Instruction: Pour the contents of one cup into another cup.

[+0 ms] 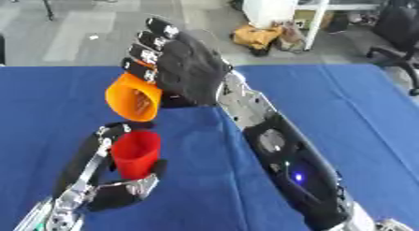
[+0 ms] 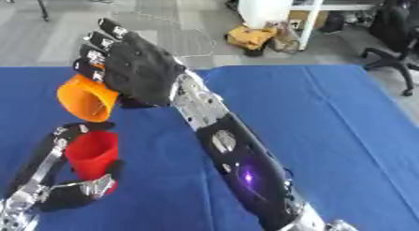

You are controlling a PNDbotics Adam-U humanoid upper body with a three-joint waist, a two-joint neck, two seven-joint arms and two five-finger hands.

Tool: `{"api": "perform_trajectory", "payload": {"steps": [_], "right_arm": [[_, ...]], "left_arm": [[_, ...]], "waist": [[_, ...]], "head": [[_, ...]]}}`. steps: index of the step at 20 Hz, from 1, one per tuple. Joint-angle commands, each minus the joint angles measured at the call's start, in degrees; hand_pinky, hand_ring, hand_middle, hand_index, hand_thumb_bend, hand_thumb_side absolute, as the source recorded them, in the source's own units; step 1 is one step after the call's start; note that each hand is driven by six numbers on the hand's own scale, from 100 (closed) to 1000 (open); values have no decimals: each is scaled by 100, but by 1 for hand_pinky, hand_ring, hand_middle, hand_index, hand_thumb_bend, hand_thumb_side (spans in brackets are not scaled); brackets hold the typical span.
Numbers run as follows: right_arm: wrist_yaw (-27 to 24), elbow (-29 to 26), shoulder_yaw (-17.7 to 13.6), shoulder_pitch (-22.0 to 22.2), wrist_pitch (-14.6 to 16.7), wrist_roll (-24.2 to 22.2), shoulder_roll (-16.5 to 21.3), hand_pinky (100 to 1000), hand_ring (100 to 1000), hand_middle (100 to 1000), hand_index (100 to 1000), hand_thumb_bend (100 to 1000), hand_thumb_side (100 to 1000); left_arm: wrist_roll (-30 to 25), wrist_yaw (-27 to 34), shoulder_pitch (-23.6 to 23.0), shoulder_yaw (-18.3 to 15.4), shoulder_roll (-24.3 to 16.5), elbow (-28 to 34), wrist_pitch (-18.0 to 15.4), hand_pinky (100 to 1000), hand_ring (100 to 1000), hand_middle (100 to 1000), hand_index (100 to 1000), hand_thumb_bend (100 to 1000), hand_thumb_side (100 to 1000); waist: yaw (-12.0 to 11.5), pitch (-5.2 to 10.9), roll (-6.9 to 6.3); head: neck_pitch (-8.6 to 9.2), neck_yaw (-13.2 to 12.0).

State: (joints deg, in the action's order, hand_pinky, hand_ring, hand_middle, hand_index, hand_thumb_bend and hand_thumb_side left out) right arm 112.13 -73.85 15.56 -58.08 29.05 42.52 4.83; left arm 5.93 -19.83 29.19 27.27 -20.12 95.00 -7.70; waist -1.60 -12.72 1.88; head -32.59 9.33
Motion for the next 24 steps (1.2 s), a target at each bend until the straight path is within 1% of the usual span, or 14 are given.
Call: {"api": "perform_trajectory", "payload": {"steps": [1, 8, 9, 10, 16, 24], "right_arm": [[141, -17, -3, -180, 762, 930, 109, 384, 324, 307, 341, 100, 417], [192, 3, 34, -221, 726, 944, 146, 386, 328, 308, 339, 100, 411], [196, 1, 40, -224, 727, 944, 148, 386, 331, 311, 339, 100, 403], [208, -6, 61, -248, 730, 944, 164, 386, 331, 311, 339, 100, 402], [218, 0, 146, -322, 763, 944, 220, 388, 333, 312, 338, 100, 400], [193, 9, 147, -331, 783, 944, 227, 388, 332, 310, 337, 100, 399]], "left_arm": [[12, 11, 90, -57, -20, 47, -8, 100, 369, 454, 809, 100, 380], [16, 4, 84, -66, -33, 38, -9, 100, 369, 454, 809, 100, 381], [17, 3, 84, -66, -33, 38, -9, 100, 369, 454, 810, 100, 462], [18, 2, 84, -70, -40, 36, -8, 100, 369, 454, 810, 100, 382], [22, -2, 85, -82, -61, 30, -9, 100, 369, 451, 810, 100, 384], [24, -7, 87, -85, -67, 29, -12, 100, 369, 450, 811, 100, 384]], "waist": [[3, 125, -11], [8, 133, 2], [7, 133, 3], [11, 141, 13], [21, 155, 36], [27, 158, 31]], "head": [[36, 26], [27, 23], [28, 24], [24, 24], [12, 27], [17, 40]]}}
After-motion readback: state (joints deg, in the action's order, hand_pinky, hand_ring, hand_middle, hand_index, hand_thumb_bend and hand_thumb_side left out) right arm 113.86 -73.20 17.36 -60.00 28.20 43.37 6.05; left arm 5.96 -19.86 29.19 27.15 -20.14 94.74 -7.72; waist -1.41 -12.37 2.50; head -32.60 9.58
